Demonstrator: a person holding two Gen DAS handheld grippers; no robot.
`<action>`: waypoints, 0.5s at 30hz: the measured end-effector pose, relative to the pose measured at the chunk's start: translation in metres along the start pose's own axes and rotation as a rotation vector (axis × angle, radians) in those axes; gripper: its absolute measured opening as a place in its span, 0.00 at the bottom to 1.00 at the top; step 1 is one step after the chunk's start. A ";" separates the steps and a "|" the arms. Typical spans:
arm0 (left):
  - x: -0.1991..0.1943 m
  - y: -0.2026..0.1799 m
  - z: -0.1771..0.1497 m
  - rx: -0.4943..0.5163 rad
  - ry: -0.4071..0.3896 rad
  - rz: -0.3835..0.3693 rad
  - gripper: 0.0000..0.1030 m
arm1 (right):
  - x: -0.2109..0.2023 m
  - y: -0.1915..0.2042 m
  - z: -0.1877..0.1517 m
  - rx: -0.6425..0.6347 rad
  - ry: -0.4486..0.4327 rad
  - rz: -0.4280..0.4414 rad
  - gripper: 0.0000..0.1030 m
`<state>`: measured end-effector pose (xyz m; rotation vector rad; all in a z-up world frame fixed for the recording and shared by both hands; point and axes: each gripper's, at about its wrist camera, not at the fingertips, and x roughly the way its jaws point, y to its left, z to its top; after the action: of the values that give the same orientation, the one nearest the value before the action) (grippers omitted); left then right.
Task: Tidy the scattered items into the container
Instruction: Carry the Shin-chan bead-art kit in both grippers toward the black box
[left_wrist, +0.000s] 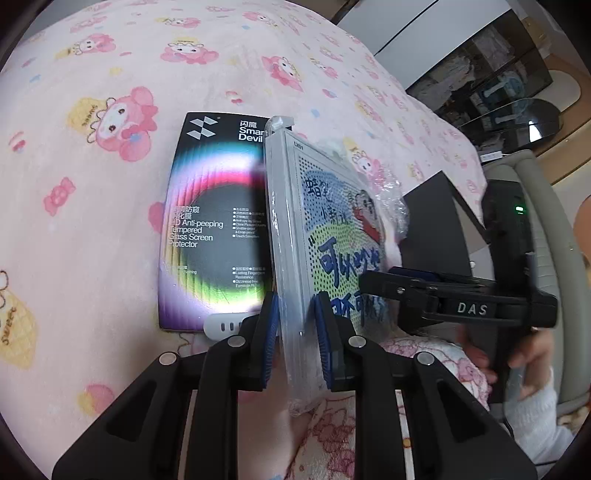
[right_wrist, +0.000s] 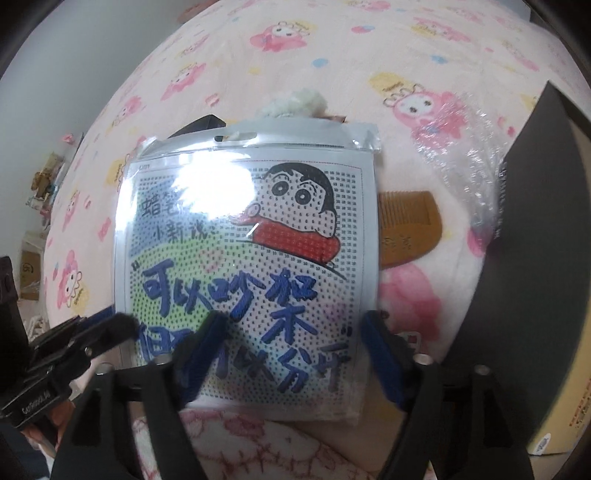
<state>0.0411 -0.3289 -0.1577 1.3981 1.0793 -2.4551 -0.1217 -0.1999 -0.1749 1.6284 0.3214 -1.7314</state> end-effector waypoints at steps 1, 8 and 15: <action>0.002 -0.001 0.003 0.004 -0.002 0.013 0.25 | 0.005 0.001 0.004 0.002 0.013 0.004 0.87; 0.019 -0.010 0.025 0.026 -0.053 0.075 0.44 | 0.029 0.005 0.034 0.030 0.056 0.077 1.00; -0.005 0.014 0.019 -0.054 -0.101 0.096 0.33 | 0.023 0.014 0.050 -0.015 -0.001 0.191 0.70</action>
<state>0.0368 -0.3522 -0.1547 1.2650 1.0244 -2.3825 -0.1494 -0.2489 -0.1839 1.5934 0.1715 -1.5817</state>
